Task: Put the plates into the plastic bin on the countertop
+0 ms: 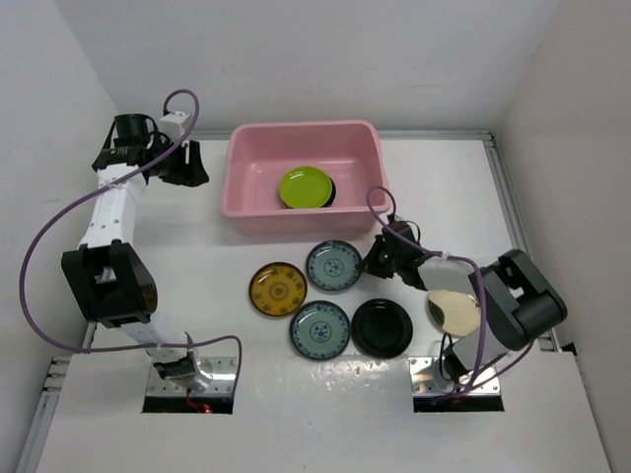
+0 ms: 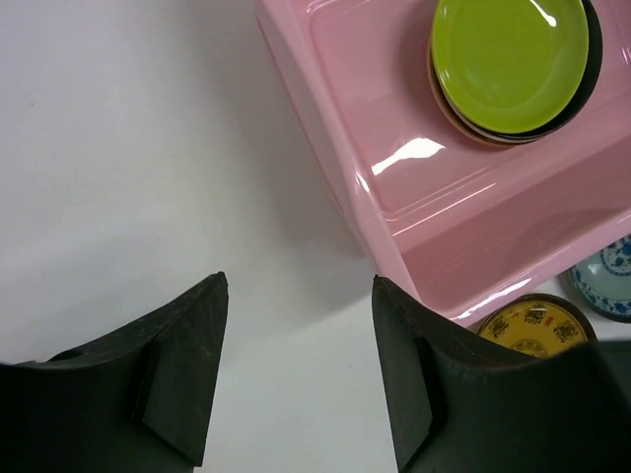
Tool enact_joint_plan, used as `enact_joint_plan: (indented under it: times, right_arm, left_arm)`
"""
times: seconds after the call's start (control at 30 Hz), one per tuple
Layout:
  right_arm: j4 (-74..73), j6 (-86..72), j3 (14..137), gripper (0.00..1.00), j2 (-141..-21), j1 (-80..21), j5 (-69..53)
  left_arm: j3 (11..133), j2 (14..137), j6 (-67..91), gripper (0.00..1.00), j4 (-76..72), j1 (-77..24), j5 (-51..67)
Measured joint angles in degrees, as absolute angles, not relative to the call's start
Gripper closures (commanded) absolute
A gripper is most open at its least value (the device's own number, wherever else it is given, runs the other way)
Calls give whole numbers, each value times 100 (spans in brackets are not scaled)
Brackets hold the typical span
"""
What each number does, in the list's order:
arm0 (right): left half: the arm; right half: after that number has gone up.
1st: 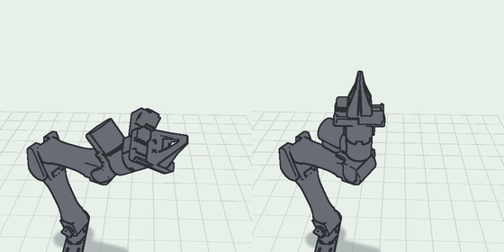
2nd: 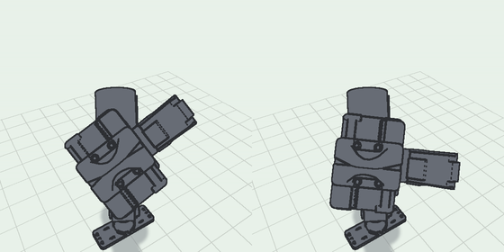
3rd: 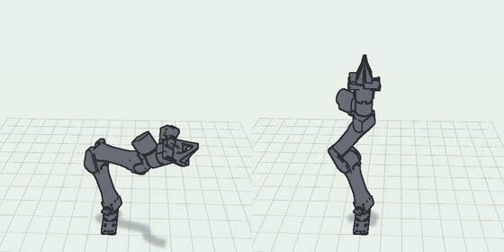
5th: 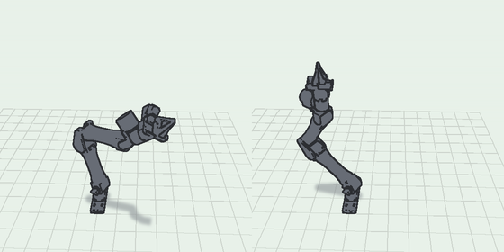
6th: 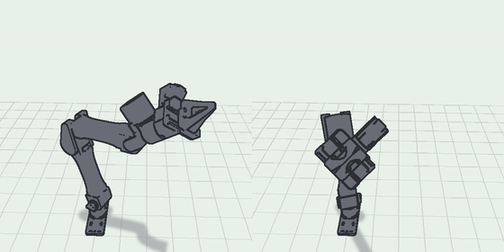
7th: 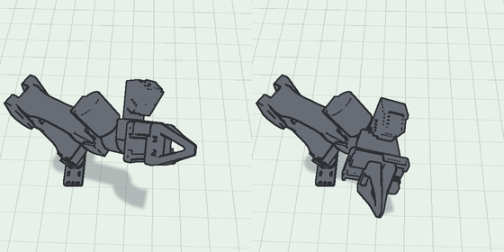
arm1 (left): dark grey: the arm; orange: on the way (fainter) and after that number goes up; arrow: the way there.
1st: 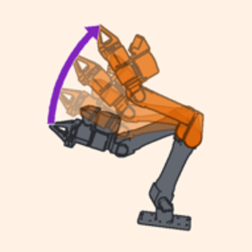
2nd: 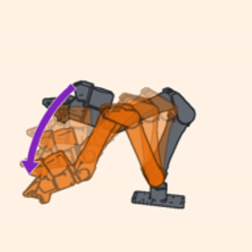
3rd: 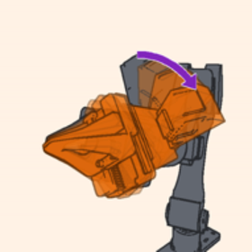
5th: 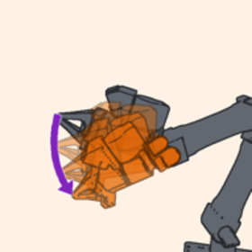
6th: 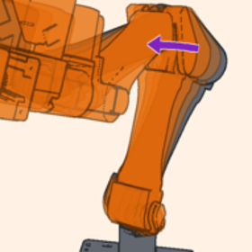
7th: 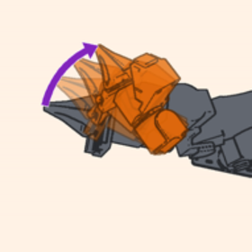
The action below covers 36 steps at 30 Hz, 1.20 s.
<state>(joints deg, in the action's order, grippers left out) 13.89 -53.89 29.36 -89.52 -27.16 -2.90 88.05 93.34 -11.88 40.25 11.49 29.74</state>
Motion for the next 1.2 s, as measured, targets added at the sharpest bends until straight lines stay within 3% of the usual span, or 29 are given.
enact_joint_plan:
  times: [0.3, 0.67, 0.9, 1.2]
  right_arm:
    - [-497, -4466, 3186, 100, -7234, -2714, 102]
    - [-1977, -3675, 5422, 100, -6796, -2714, -1044]
    - [-1435, -3771, 6973, 100, -7994, -2425, -1347]
    - [-1074, -3909, 9251, 100, -11212, -2043, -1262]
  left_arm:
    - [8757, 9334, -1201, 37, 4034, 1127, 3022]
    - [8757, 9334, -1199, 37, 4023, 1125, 3028]
    - [8757, 9334, -1199, 37, 4025, 1125, 2989]
    - [8794, 9461, -1199, 37, 4029, 1125, 2856]
